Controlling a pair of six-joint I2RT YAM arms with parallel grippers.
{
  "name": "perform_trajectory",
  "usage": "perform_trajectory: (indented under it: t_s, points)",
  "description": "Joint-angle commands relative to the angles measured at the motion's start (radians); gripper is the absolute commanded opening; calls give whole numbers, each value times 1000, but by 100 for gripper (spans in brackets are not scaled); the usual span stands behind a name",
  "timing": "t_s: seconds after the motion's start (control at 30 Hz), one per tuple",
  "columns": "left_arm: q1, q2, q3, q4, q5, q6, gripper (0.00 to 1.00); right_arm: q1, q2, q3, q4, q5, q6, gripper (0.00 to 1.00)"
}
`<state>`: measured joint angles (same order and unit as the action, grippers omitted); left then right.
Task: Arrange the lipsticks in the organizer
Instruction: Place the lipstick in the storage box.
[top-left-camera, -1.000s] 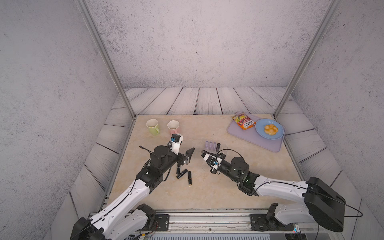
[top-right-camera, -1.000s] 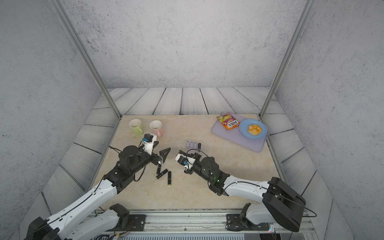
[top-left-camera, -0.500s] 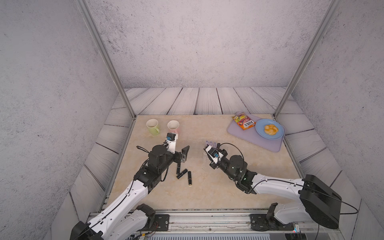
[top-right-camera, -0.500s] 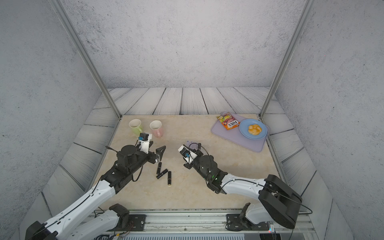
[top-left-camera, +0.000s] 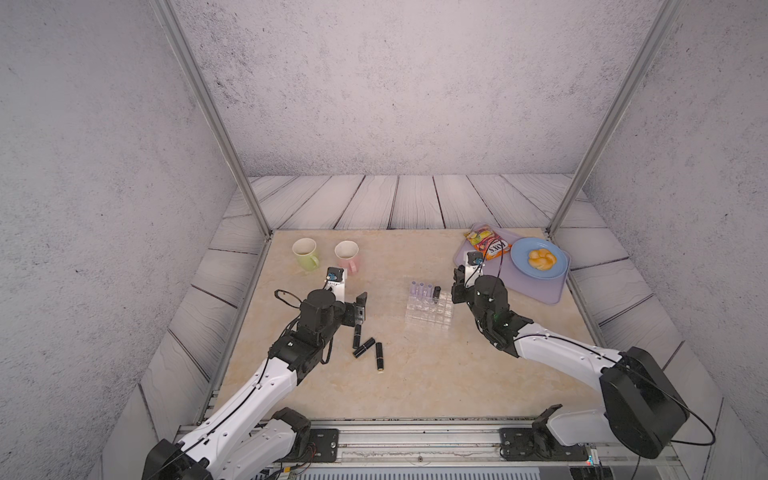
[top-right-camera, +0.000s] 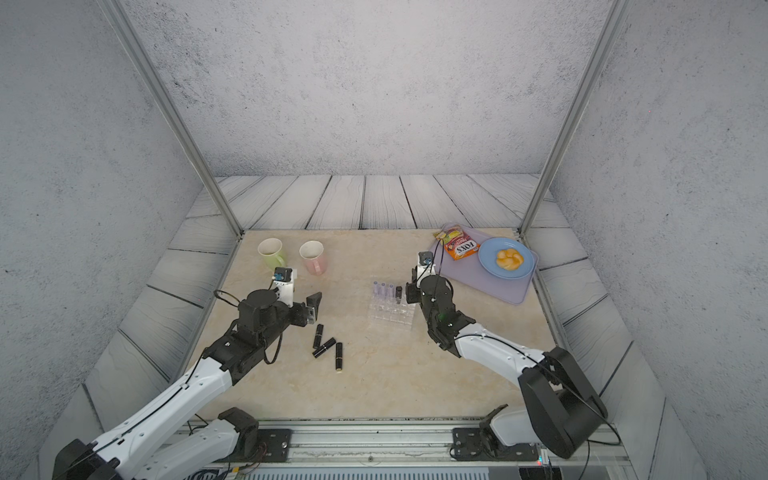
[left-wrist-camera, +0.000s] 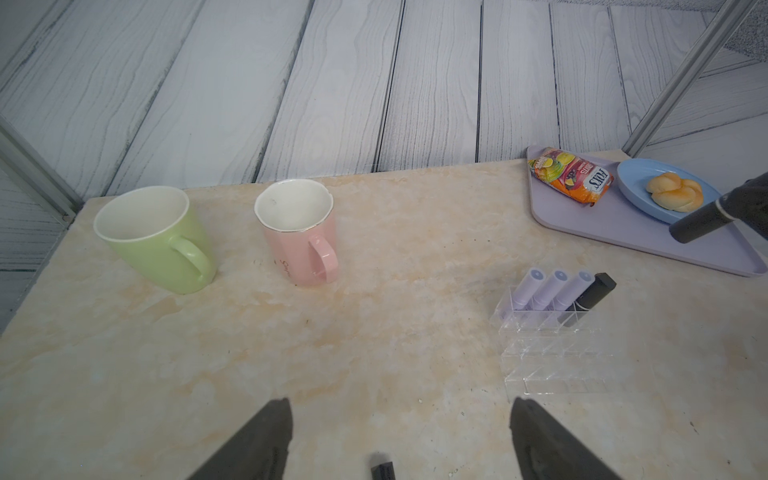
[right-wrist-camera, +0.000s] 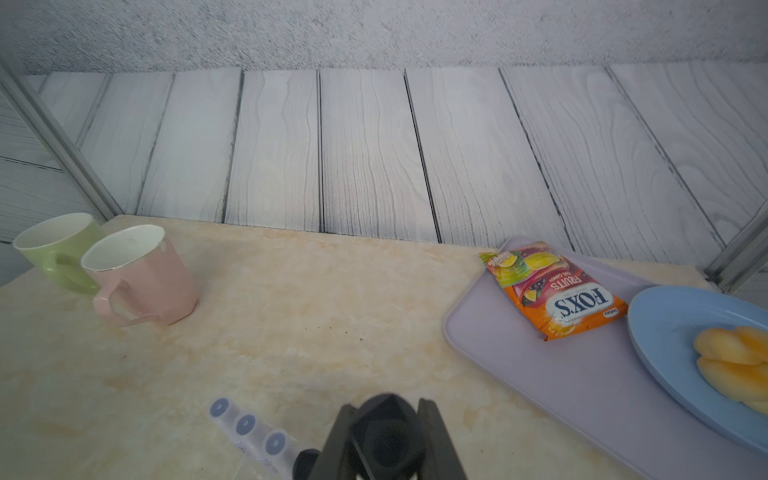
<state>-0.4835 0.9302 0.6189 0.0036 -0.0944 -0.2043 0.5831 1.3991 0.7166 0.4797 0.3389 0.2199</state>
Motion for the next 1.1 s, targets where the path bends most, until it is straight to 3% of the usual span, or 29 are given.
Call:
perform_trajectory:
  t_s: [0.0, 0.33, 1.07]
  points:
    - [8, -2, 7, -4, -16, -7, 88, -12, 45, 15, -11, -44, 92, 0]
    - [8, 12, 3, 8, -9, -22, 87, -12, 132, 8, 56, -149, 126, 0]
    - [8, 6, 0, 14, -5, -43, 87, -12, 184, -75, 151, -160, 171, 0]
